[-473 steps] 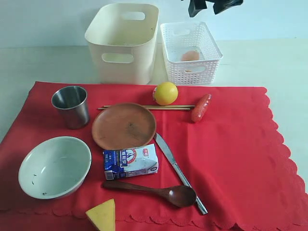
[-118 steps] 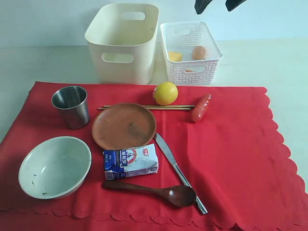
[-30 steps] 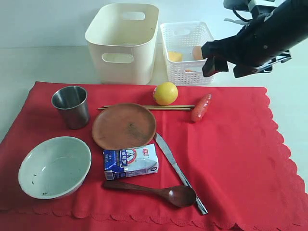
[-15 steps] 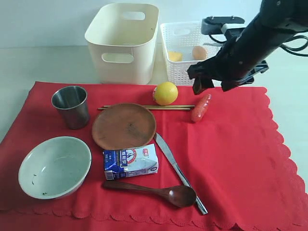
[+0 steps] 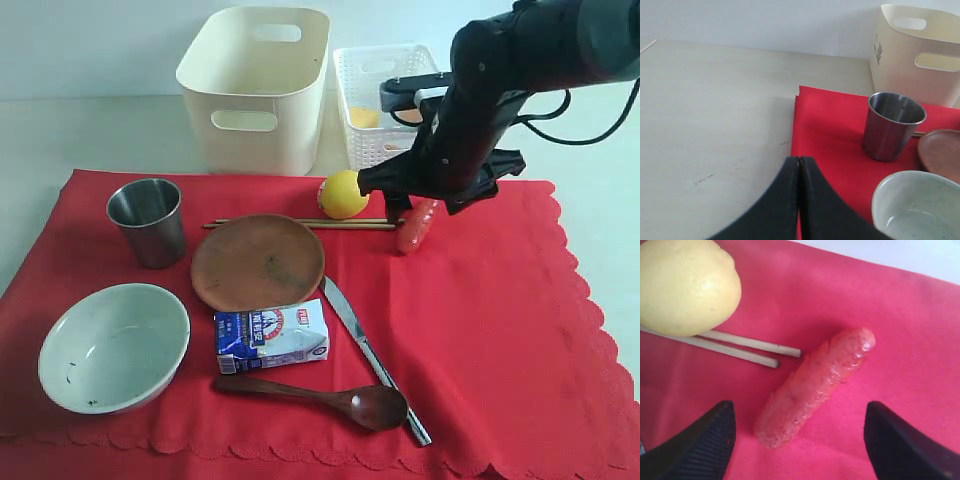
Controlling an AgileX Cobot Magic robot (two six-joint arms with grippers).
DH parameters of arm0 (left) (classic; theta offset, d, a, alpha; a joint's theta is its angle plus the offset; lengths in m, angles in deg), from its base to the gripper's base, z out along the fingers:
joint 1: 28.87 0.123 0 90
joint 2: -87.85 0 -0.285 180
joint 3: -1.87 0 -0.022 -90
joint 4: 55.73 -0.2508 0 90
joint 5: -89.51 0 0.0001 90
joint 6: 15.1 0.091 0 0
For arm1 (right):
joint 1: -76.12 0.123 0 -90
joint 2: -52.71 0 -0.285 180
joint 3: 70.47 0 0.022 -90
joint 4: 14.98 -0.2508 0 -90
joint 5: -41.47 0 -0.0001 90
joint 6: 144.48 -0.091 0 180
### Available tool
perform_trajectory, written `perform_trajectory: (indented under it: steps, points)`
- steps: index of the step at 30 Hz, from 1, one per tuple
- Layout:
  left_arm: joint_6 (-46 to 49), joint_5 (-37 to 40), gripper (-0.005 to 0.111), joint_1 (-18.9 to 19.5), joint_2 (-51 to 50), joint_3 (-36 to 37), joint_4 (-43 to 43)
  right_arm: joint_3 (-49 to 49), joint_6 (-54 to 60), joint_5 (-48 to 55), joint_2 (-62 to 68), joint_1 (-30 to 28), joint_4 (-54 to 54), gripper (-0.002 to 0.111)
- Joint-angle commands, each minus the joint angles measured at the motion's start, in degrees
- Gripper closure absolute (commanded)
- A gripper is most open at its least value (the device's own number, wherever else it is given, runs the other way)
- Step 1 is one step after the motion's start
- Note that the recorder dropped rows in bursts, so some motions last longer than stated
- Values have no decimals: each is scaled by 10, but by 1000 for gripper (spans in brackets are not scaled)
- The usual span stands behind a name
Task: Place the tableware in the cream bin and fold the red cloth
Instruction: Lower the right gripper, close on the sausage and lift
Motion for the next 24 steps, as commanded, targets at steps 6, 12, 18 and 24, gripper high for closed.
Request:
perform_trajectory:
  steps: [6,12,18,24]
  points:
    - [0,-5,107,2,3,2,3,4,-25,-11,37,0,4,39]
    - [0,-5,107,2,3,2,3,4,-29,-21,50,0,4,39]
    - [0,-5,107,2,3,2,3,4,-39,-57,52,0,3,39]
    - [0,-5,107,2,3,2,3,4,-39,-43,71,0,6,47]
